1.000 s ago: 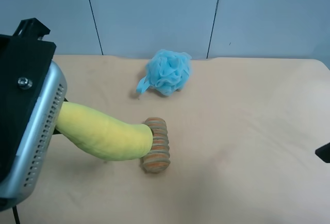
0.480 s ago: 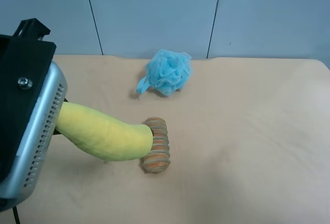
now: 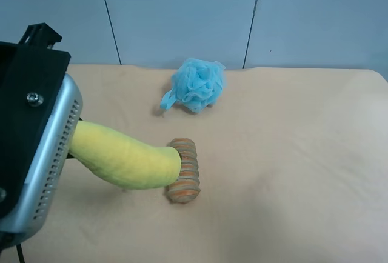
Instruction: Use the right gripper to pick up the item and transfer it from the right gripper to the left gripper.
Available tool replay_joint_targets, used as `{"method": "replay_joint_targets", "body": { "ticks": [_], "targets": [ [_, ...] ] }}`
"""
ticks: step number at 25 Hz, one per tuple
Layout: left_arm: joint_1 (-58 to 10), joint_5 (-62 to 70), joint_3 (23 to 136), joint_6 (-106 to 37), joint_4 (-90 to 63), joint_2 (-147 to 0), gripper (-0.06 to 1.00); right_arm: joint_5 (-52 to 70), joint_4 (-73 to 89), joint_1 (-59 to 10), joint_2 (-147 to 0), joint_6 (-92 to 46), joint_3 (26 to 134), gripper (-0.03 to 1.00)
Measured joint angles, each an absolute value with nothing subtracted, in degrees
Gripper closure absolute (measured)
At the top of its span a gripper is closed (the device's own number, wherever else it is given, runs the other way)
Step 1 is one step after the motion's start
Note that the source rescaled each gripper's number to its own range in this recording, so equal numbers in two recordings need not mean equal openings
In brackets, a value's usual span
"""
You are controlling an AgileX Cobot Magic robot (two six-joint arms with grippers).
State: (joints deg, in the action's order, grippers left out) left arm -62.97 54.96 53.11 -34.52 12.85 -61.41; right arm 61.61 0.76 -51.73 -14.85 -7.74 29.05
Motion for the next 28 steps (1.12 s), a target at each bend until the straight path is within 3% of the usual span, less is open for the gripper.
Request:
{"method": "replay_joint_targets", "body": {
  "ticks": [11,16,22,28],
  "targets": [
    [-62.97,54.76,53.11,-30.8,12.85,-61.41,0.94,61.58,0.72,-25.17,-2.5,-7.37,28.94,-0.03],
    [-62.97,54.76,53.11,-26.56,12.9,-61.41,0.94,61.58,0.72,-16.31,0.14,-7.32,28.94,-0.03],
    [-61.07,53.92,53.11,-9.55,21.51,-62.72,0.94,61.58,0.72,-14.85,0.14,-7.32,28.94,-0.03],
    [-46.1,48.57,53.24,-1.55,22.86,-68.31,0.94,61.58,0.72,-14.68,0.14,-7.32,28.94,-0.03]
  ]
}}
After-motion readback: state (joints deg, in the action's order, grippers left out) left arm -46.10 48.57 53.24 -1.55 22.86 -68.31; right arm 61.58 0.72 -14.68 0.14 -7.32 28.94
